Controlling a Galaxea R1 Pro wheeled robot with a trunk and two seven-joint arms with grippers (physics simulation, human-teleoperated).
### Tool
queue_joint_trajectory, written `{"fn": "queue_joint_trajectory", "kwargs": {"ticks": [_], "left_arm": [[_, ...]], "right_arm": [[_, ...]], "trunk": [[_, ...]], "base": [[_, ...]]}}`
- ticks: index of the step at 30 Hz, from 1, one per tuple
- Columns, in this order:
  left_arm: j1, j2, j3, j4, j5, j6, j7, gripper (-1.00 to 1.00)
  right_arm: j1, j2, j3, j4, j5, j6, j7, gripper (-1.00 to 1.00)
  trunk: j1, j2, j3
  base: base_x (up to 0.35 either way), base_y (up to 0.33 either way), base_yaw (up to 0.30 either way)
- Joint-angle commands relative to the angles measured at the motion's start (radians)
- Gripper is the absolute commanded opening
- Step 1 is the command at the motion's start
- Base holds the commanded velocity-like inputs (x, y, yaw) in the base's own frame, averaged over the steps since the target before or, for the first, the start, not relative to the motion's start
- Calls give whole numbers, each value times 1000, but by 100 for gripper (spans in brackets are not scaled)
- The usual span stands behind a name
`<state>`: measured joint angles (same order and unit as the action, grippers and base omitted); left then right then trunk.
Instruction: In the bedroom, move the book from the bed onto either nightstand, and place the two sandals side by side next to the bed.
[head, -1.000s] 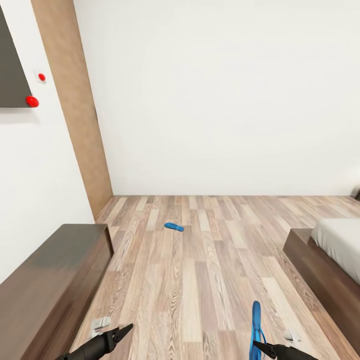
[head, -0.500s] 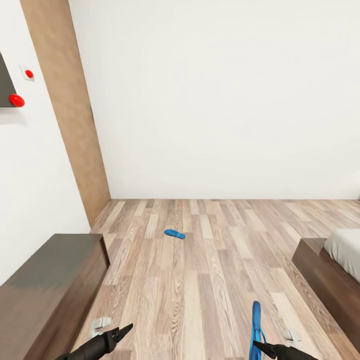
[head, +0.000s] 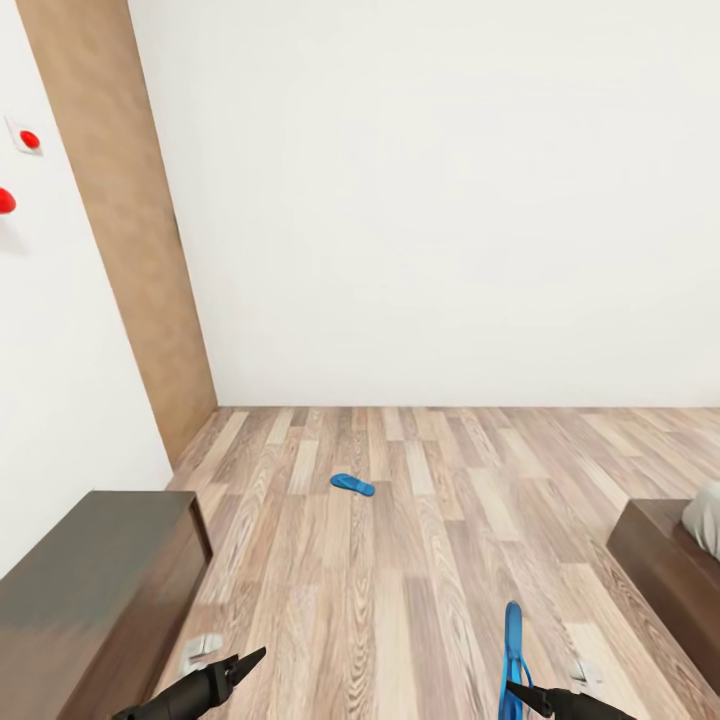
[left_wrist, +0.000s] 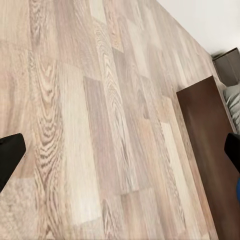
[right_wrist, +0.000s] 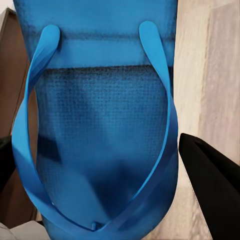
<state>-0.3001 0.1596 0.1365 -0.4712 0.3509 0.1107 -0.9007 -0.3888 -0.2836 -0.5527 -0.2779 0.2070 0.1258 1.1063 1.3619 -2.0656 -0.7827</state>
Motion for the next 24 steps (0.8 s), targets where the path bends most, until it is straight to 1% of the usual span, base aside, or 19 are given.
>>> {"fn": "queue_joint_trajectory", "kwargs": {"ticks": [1, 24], "left_arm": [[-1, 0, 2, 0, 7, 10, -4, 100], [-1, 0, 1, 0, 7, 10, -4, 100]], "right_arm": [[-1, 1, -9, -1, 6, 11, 4, -100], [-1, 0, -9, -1, 6, 11, 4, -100]], "trunk": [[0, 0, -1], [0, 0, -1]], "base": [[321, 6, 0], [325, 0, 0]]}}
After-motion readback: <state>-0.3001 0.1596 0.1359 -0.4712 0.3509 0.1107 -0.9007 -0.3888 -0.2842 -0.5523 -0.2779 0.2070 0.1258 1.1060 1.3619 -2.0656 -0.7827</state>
